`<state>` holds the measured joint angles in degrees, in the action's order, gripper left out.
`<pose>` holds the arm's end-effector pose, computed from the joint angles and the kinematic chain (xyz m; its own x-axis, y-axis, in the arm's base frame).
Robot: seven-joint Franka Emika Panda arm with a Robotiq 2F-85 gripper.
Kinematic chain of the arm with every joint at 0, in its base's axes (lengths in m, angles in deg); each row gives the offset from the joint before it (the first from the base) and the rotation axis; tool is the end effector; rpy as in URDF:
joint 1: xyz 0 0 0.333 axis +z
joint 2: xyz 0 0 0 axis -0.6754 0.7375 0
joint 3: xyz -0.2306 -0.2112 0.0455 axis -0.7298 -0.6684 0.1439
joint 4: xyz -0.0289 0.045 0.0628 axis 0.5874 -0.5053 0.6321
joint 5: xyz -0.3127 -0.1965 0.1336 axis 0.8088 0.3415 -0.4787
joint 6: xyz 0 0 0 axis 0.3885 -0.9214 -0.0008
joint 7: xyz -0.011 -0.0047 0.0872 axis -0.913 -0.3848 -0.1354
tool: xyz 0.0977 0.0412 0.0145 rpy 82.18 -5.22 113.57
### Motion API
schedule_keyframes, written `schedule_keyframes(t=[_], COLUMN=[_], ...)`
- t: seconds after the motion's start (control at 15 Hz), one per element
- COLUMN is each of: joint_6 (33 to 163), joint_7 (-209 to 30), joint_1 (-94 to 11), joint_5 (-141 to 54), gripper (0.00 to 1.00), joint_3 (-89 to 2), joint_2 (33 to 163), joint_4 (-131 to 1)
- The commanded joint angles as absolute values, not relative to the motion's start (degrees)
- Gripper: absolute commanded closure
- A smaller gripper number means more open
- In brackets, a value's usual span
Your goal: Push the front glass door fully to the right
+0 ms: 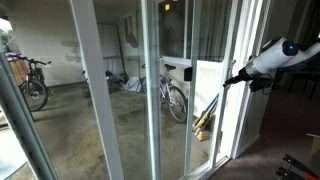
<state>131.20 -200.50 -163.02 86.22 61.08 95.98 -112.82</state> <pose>0.4316 -0.0973 0.3173 0.6401 -0.1063 0.7609 -0.2649 -0.9602 0.0887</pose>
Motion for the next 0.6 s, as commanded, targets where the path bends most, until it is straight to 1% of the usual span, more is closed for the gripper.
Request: schedule_keyframes(t=[0.0, 0.07, 0.47, 0.53], joint_6=[131.2, 128.5, 130.3, 131.1], joint_7=[-200.5, -201.8, -202.6, -202.5], joint_1=[-163.0, -162.6, -162.6, -162.4], joint_5=[86.2, 87.0, 87.0, 86.9], gripper=[0.0, 0.0, 0.0, 0.25], joint_3=[61.1, 61.9, 61.0, 60.7], joint_2=[95.9, 96.8, 99.8, 100.3], joint_4=[-112.8, -113.2, -111.2, -110.7])
